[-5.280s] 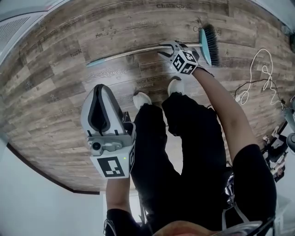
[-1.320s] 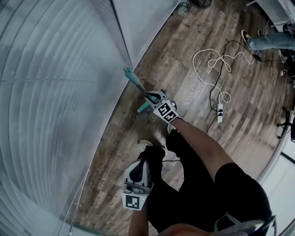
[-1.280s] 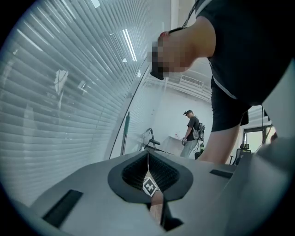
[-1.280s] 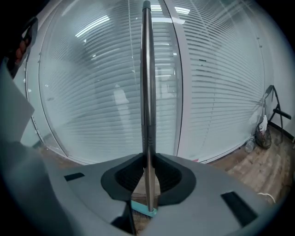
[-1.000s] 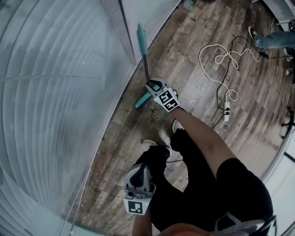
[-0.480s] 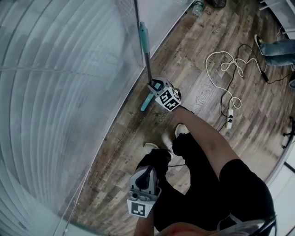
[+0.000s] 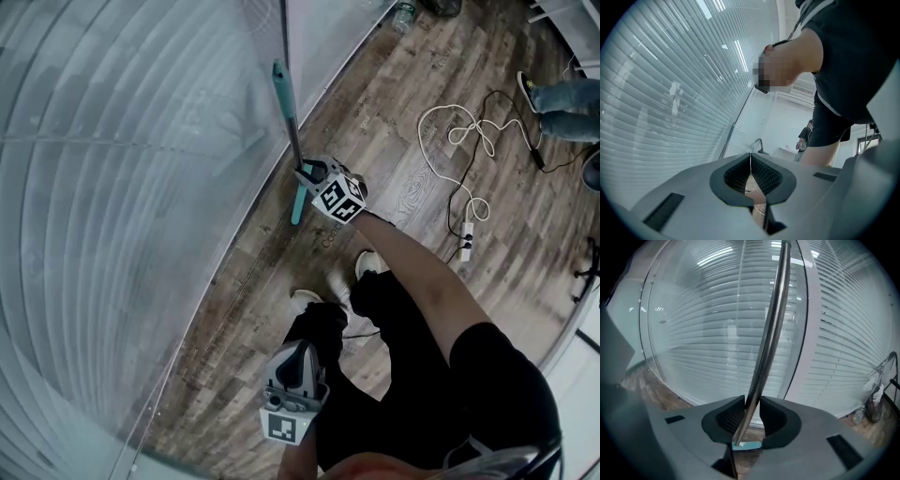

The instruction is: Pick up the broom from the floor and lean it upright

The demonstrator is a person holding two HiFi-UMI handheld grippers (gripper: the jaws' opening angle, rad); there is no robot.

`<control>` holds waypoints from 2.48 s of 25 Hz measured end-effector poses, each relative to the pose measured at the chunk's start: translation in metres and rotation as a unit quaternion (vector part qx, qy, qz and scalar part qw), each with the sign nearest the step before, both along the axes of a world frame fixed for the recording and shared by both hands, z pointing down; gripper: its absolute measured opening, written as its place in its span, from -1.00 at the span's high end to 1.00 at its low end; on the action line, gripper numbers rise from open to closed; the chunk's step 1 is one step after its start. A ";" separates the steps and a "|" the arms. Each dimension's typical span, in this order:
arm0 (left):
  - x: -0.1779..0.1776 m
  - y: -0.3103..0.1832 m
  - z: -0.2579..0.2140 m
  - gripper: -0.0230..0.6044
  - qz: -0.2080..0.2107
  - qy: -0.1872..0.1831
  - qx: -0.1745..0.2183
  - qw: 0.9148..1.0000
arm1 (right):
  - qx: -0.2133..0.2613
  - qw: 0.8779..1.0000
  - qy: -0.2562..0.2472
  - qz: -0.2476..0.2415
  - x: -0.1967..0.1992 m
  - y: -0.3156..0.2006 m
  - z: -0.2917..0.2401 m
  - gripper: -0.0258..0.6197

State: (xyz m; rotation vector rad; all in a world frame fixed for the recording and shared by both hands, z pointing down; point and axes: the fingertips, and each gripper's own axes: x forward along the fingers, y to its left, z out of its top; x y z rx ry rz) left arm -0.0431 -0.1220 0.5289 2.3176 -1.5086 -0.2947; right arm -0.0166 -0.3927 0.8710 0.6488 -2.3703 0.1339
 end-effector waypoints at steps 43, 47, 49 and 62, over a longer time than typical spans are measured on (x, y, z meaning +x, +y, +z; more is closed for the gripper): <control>-0.017 0.015 -0.115 0.86 -0.039 -0.010 0.014 0.999 | 0.027 0.990 -0.091 0.103 0.091 0.104 -0.163 0.31; -0.011 0.008 -0.159 0.87 -0.031 -0.019 0.024 0.999 | -0.014 0.973 -0.162 0.165 0.116 0.134 -0.256 0.31; -0.009 0.007 -0.183 0.87 -0.026 -0.023 0.029 0.999 | -0.024 0.966 -0.189 0.174 0.118 0.150 -0.303 0.31; 0.052 0.018 -0.363 0.87 -0.057 -0.073 0.043 0.995 | -0.001 0.940 -0.342 0.002 0.087 0.232 -0.665 0.74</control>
